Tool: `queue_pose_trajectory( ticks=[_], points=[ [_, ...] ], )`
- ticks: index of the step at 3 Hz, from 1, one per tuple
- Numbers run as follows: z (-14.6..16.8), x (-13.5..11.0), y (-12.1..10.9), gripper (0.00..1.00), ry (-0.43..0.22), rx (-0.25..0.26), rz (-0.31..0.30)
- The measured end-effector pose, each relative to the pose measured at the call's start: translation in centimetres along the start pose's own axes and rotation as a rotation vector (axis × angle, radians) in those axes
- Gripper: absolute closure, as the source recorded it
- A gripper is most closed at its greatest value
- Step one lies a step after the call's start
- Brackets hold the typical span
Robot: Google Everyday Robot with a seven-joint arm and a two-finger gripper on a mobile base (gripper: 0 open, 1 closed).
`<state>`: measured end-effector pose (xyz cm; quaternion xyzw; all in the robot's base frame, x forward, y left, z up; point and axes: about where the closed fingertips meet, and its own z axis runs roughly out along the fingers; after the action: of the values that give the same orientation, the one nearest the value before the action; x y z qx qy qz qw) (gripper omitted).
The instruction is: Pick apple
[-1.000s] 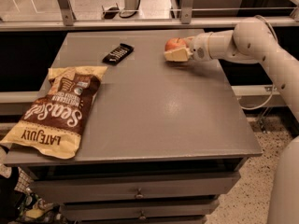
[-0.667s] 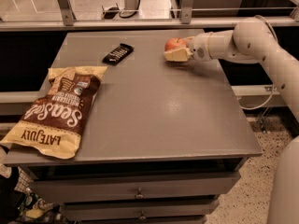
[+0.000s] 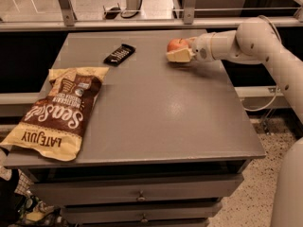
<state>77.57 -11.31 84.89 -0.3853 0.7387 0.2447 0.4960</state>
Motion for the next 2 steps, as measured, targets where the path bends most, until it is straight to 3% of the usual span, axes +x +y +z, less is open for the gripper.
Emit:
queue_pose_trajectory(
  ticks=[2],
  points=[
    [0.04, -0.18, 0.05, 1.00, 0.001, -0.001, -0.002]
  ],
)
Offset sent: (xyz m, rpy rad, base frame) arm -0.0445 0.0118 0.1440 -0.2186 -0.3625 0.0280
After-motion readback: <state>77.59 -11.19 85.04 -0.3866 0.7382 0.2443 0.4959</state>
